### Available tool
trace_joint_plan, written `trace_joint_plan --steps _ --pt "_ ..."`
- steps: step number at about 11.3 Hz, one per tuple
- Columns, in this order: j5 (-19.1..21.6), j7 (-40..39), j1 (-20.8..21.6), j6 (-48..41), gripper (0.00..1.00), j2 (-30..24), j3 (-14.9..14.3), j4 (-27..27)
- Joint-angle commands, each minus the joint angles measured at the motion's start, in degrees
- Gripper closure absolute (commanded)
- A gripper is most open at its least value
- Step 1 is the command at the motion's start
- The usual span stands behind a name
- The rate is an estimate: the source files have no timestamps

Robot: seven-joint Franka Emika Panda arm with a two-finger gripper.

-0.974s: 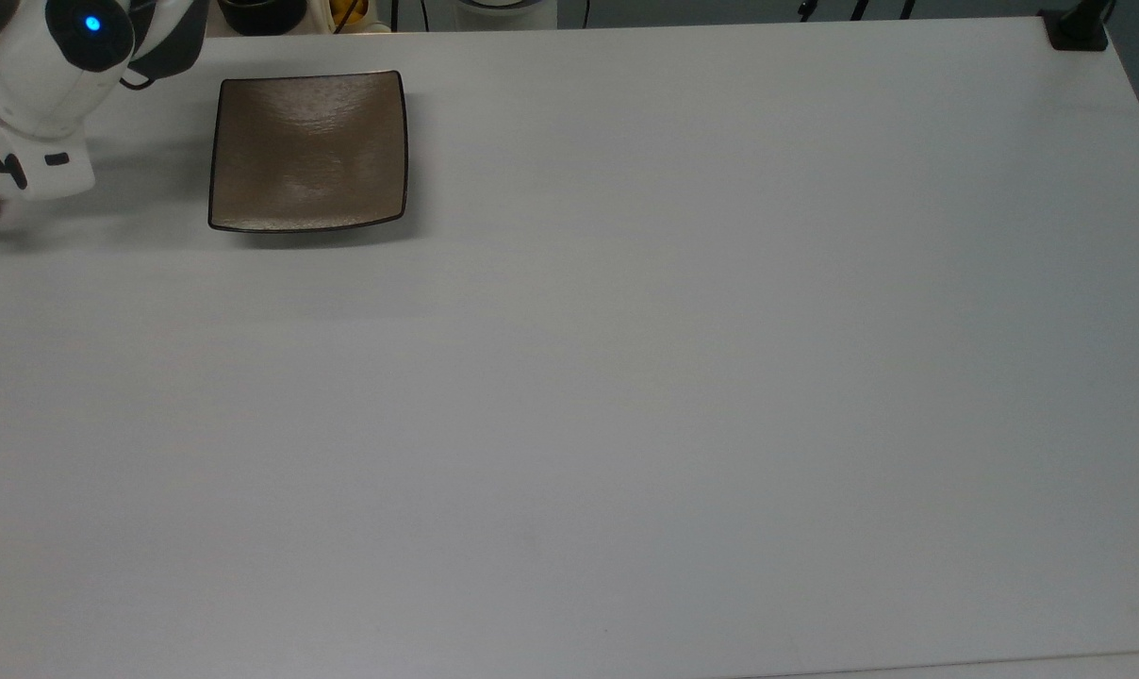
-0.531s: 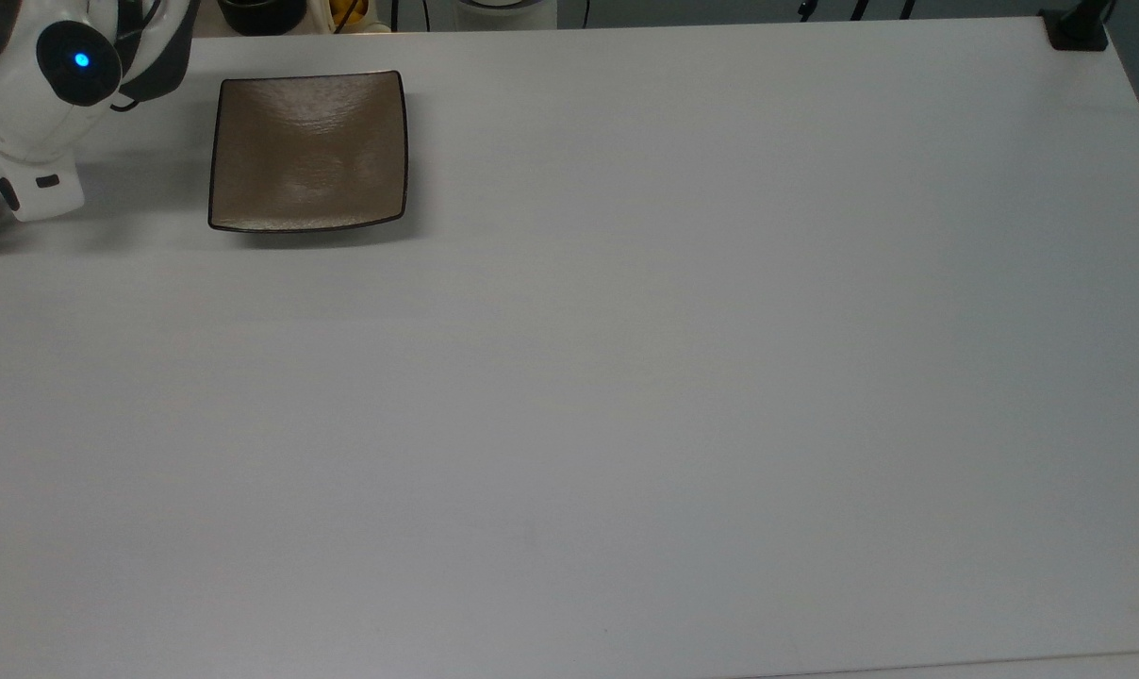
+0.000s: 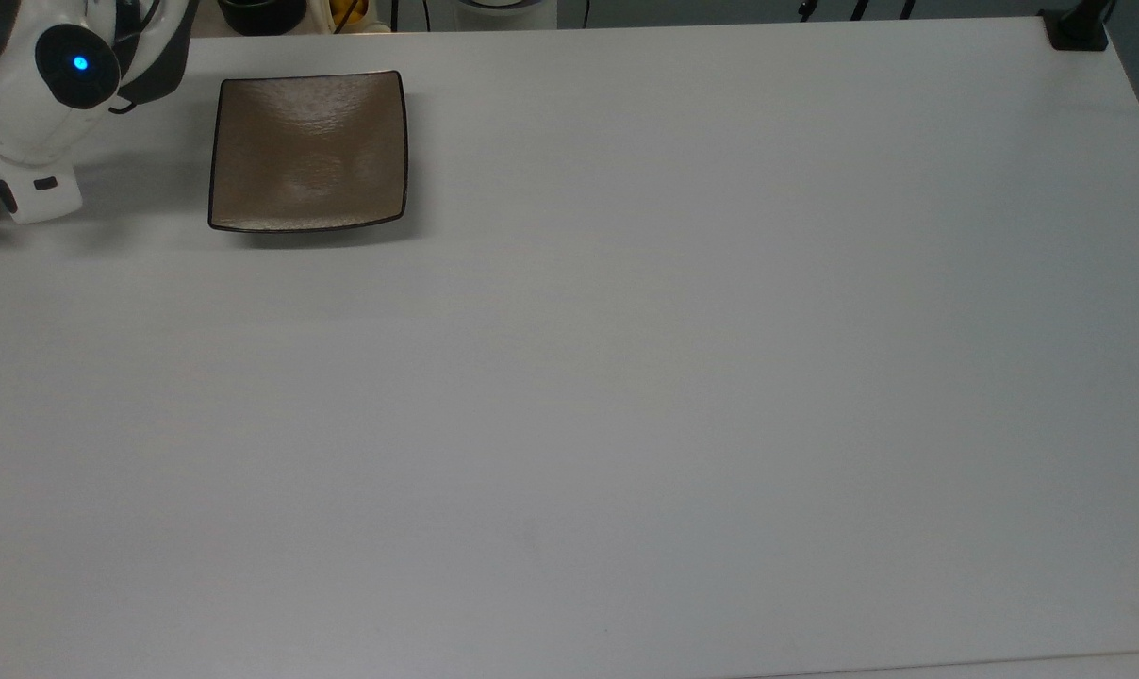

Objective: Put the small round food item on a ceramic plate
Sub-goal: 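Lower the gripper over the red-brown food item and close on it, then lift the held food item and carry it over the brown plate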

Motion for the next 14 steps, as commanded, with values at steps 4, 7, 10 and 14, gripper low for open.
trace_joint_plan --steps 4,7,10,14 --pt "8.08 2.18 -1.26 1.26 1.00 -4.94 0.95 -1.03" --pt "20.74 2.63 -0.56 -0.58 1.00 -12.23 2.27 -6.38" --pt "33.57 3.95 2.16 -11.71 1.00 -19.00 2.97 -8.51" --pt "52.57 4.21 6.20 -23.07 1.00 -27.70 2.97 -12.89"
